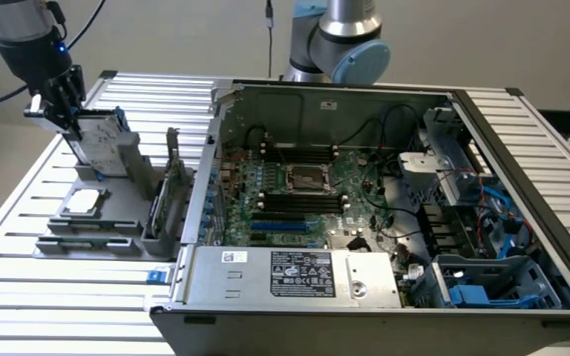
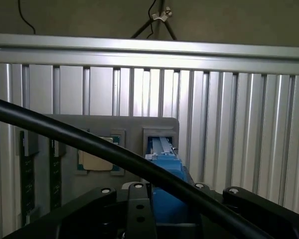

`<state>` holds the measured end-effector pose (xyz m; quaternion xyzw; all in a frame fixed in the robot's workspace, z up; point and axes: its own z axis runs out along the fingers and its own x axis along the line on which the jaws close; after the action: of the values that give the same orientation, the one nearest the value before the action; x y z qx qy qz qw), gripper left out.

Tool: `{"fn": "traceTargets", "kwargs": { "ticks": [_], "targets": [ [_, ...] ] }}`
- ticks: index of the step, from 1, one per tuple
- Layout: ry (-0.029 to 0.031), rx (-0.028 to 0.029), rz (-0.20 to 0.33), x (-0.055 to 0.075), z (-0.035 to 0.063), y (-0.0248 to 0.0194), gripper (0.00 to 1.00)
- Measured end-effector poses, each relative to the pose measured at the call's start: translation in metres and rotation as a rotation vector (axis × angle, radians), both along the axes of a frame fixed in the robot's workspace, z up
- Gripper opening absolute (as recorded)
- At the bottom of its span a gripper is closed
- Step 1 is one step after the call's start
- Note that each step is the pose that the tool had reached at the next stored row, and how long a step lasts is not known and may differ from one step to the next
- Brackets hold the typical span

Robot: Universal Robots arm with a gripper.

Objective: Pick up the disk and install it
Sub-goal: 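Pick up the disk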

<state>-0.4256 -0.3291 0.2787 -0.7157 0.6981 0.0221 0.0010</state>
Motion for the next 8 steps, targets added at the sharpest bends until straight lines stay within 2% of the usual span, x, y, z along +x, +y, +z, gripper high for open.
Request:
{"fn": "traceTargets", "kwargs": {
  "ticks": [4,8],
  "targets": [
    [-0.0020,-0.0001,0.000,-0.0002,0.0000,0.0000,0.33],
    [-0.0086,0.0000,0.000,-0.0001,0.0000,0.0000,0.33]
  ]
}}
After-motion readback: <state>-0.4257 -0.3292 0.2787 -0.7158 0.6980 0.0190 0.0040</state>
